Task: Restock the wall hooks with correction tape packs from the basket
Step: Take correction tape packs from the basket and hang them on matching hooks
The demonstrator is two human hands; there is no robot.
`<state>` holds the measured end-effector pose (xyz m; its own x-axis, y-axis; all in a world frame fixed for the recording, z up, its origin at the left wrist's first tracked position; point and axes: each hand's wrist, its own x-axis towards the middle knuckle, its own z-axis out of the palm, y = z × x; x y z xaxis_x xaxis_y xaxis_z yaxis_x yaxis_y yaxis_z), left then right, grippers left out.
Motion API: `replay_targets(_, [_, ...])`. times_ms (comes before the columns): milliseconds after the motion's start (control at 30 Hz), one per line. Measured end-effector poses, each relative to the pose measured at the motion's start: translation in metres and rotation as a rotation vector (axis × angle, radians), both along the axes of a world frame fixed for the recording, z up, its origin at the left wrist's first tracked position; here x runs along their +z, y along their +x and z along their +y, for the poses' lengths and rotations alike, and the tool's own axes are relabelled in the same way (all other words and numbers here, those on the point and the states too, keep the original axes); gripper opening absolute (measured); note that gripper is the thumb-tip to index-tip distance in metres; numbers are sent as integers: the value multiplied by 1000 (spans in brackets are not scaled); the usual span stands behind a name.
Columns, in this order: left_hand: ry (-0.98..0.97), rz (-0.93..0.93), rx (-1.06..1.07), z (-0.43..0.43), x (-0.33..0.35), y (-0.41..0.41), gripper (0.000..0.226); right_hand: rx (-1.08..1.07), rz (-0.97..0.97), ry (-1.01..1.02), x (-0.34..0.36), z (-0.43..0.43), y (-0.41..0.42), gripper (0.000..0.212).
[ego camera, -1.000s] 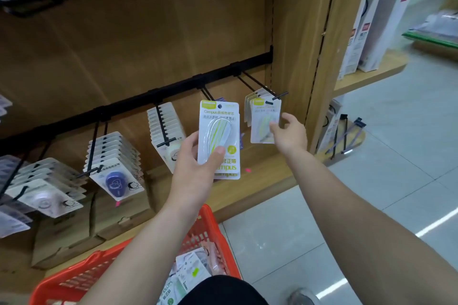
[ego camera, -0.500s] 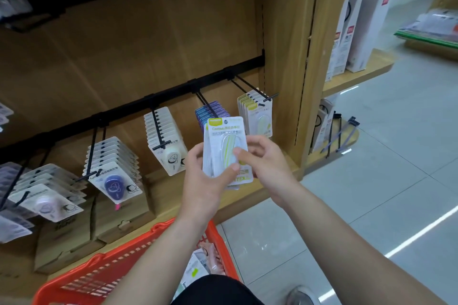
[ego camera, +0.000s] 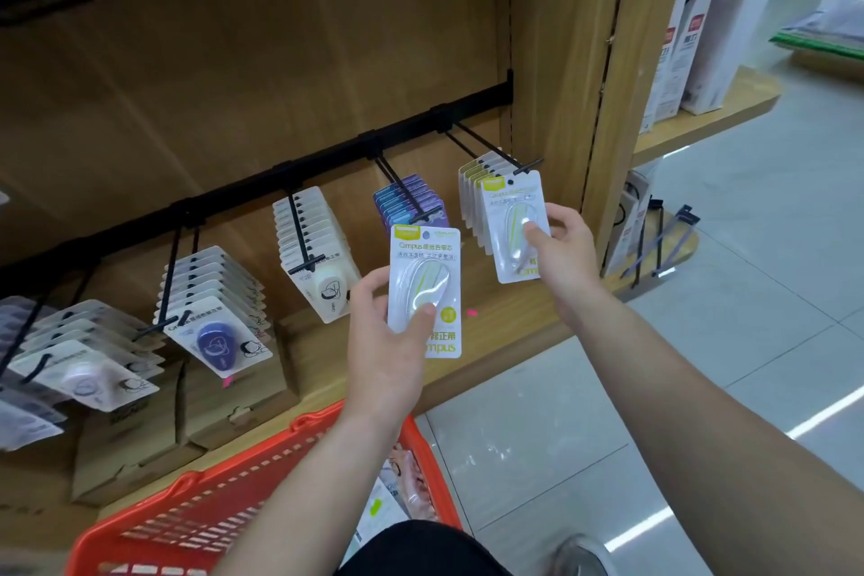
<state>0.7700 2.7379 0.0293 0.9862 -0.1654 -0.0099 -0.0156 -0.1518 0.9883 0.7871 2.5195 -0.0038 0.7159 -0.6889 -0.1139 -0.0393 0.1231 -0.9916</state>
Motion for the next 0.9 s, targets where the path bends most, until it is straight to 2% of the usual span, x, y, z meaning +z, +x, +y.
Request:
replay_targets(333, [26, 25, -16, -2, -1, -3, 42, -6, 88, -117, -9, -1, 23, 25])
replay_targets(400, [34, 27, -20, -2, -1, -4, 41, 10, 183, -154, -11, -1, 28, 32])
replay_targets(467, [46, 31, -19, -2, -1, -5, 41, -21, 335, -290, -14, 3, 25, 46])
replay_targets(500, [50, 32, -13, -2, -2, -5, 41, -46, 350, -317, -12, 9, 18, 48])
replay_targets(567, [48, 35, -2, -3, -4, -5, 40, -7, 215, -182, -4, 28, -5, 32])
replay_targets(633, [39, 44, 3, -5, -6, -4, 38, 167, 55, 34, 7, 52, -32, 18])
replay_targets(667, [37, 50, -2, -6, -7, -4, 37, 269, 3, 73, 11, 61, -43, 15])
replay_targets(767, [58, 41, -22, -8, -7, -6, 37, 392, -63, 33, 10, 77, -57, 24])
replay_targets(900, [153, -14, -38, -6, -7, -6, 38, 241, -94, 58, 3, 58, -41, 34])
